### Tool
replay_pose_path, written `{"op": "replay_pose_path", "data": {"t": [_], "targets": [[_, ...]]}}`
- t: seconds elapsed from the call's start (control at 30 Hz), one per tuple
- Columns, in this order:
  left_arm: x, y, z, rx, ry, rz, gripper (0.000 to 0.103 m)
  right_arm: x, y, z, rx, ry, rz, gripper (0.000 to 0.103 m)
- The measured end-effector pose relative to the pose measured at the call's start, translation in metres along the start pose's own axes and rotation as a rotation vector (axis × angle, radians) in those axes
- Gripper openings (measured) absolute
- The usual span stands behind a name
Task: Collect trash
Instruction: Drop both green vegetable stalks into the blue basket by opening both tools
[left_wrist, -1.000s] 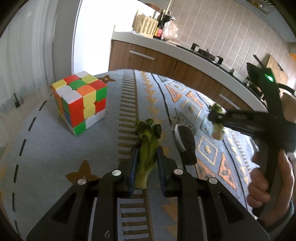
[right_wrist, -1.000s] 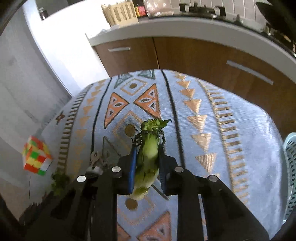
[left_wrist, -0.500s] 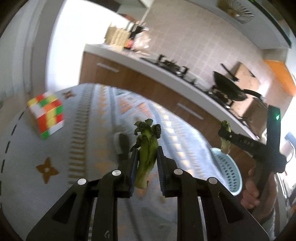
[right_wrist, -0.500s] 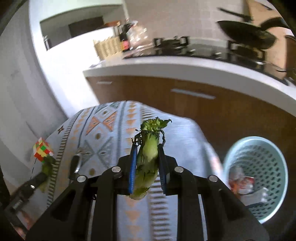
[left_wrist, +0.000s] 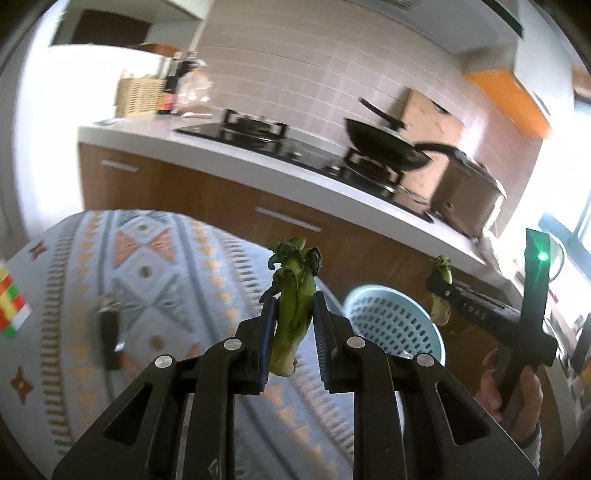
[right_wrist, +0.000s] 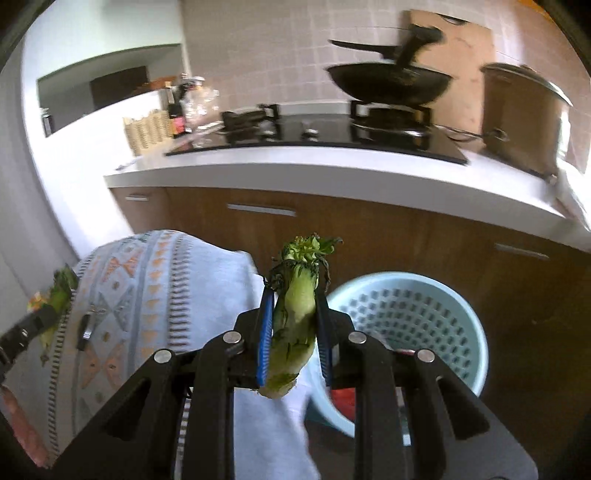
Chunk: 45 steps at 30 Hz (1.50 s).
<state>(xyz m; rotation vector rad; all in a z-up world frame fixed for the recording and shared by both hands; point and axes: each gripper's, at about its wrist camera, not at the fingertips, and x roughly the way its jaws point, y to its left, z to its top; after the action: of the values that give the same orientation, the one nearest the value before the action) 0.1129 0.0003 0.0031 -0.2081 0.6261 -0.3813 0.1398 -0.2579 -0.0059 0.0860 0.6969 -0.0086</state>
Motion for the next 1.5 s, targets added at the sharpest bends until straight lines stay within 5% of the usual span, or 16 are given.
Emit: {"op": "replay_pose_path", "data": {"t": [0.43,0.8,0.87,0.9,0.93,1.17,1.23,1.43,1.5], "targets": [[0.103,-0.096,-0.009,0.084,0.164,-0.161,0.019,0.026,-0.091,-0.036,0.150,0.103,-0.055,0.019],[0.154,-0.138,-0.033,0.127,0.278,-0.214,0.020,0.046,-0.132,-0.055,0.226,0.191,-0.052,0.019],[0.160,-0.141,-0.035,0.123,0.290,-0.211,0.029,0.047,-0.135,-0.057,0.228,0.204,-0.043,0.020],[0.162,-0.141,-0.036,0.117,0.293,-0.209,0.045,0.047,-0.136,-0.058,0.231,0.206,-0.039,0.021],[0.161,-0.141,-0.037,0.110,0.284,-0.203,0.054,0.047,-0.137,-0.057,0.233,0.205,-0.040,0.024],[0.144,-0.133,-0.034,0.119,0.244,-0.183,0.061,0.030,-0.134,-0.053,0.227,0.160,-0.039,0.033],[0.131,-0.130,-0.032,0.131,0.203,-0.161,0.070,0.021,-0.129,-0.050,0.214,0.133,-0.044,0.055],[0.079,-0.119,-0.031,0.149,0.067,-0.083,0.083,-0.021,-0.093,-0.042,0.134,0.000,-0.022,0.057],[0.061,-0.116,-0.033,0.155,0.031,-0.052,0.083,-0.034,-0.084,-0.040,0.120,-0.042,-0.017,0.065]]}}
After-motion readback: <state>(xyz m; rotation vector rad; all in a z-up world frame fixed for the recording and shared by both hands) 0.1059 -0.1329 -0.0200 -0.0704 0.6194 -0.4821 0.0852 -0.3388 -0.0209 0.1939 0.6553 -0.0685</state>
